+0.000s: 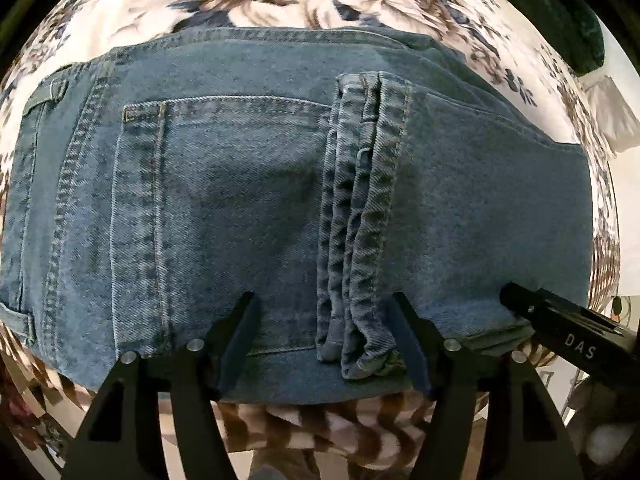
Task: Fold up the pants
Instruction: 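Lift the jeans edge with the left tool while the right tool holds the fold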
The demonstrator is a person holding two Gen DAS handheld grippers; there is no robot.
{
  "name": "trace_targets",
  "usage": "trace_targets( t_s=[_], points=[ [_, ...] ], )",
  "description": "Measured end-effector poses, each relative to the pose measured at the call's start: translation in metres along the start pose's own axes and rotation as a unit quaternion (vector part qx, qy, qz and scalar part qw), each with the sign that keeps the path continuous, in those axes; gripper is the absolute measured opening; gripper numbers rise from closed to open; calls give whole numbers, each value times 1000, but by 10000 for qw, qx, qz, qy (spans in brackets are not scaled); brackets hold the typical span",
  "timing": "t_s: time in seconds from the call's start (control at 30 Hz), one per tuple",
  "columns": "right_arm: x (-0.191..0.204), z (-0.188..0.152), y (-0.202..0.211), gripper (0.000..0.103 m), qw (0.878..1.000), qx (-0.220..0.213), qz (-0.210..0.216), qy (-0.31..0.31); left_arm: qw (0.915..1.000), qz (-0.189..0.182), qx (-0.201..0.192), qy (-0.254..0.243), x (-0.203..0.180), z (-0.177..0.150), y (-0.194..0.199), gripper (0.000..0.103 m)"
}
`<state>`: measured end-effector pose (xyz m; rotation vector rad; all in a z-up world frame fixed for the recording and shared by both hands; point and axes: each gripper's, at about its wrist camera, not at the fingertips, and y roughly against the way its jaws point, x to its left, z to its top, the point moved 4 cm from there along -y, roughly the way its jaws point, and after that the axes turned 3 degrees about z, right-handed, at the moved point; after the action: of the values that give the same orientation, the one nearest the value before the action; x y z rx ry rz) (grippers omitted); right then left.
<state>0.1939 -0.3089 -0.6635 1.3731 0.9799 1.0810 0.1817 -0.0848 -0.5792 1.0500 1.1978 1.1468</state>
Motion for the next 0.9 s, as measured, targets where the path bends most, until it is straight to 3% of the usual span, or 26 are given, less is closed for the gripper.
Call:
trace_targets(
  t_s=[0.13, 0.2, 0.3, 0.4, 0.47, 0.63, 0.67, 0.73, 0.77, 0.8, 0.83, 0.9],
  points=[
    [-1, 4, -1, 71, 10000, 57, 55, 57, 9998, -115, -14, 188, 7, -1, 2, 65],
    [1, 6, -1, 85, 9997, 100, 185, 108, 9985, -332, -8, 437, 15, 0, 8, 67],
    [-1, 8, 5, 87, 9994, 105, 330, 37, 9888, -991, -88, 1113, 37, 0, 23, 84],
    [-10, 8, 15, 87, 9978, 166, 634, -125, 9757, -1255, -361, 1759, 77, -8, 52, 87],
    [-11, 7, 20, 87, 9971, 255, 690, -203, 9635, -1272, -596, 2278, 109, -20, 68, 87],
    [-10, 11, 20, 87, 9981, 427, 411, -142, 8976, -1040, -1133, 4131, 207, -77, 86, 86],
    [-10, 11, 19, 87, 9985, 455, 298, -115, 8923, -1085, -1077, 4248, 216, -80, 79, 85],
    [-5, 19, 13, 87, 9986, 492, 139, -93, 8780, -1360, -1096, 4457, 233, -82, 65, 55],
    [-4, 20, 12, 87, 9987, 501, 29, -81, 8723, -1511, -1146, 4507, 239, -80, 60, 47],
    [-2, 22, 10, 87, 9987, 502, -34, -68, 8713, -1584, -1241, 4477, 241, -79, 58, 27],
    [-2, 24, 9, 87, 9986, 509, -109, -51, 8764, -1507, -1370, 4365, 241, -75, 59, 18],
    [0, 27, 6, 88, 9984, 522, -221, -60, 8807, -1458, -1652, 4193, 248, -71, 68, 14]
  ],
)
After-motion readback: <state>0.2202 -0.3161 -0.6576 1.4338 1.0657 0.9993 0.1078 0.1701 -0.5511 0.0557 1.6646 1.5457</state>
